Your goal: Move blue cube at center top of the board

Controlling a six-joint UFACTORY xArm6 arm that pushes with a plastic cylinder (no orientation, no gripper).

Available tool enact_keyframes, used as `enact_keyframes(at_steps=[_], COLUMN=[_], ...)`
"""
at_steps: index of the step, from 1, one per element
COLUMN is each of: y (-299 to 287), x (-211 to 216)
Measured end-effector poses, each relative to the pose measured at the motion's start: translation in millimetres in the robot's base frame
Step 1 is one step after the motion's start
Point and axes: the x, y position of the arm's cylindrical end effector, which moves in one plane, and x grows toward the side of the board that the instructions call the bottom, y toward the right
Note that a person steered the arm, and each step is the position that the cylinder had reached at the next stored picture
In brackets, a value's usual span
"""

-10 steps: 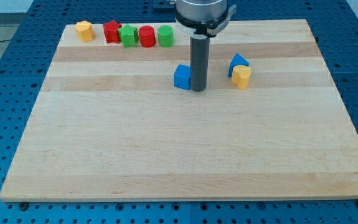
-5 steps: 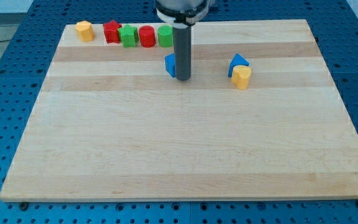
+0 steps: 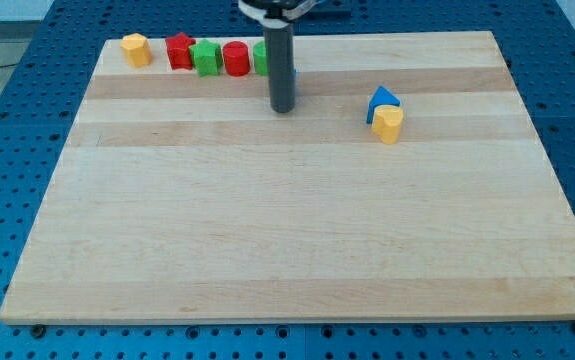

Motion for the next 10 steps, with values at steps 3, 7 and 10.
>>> enact_keyframes(at_steps=[3, 7, 10], y=[-33.0, 42.4, 51.1], x=[-25.0, -30.8, -77.9])
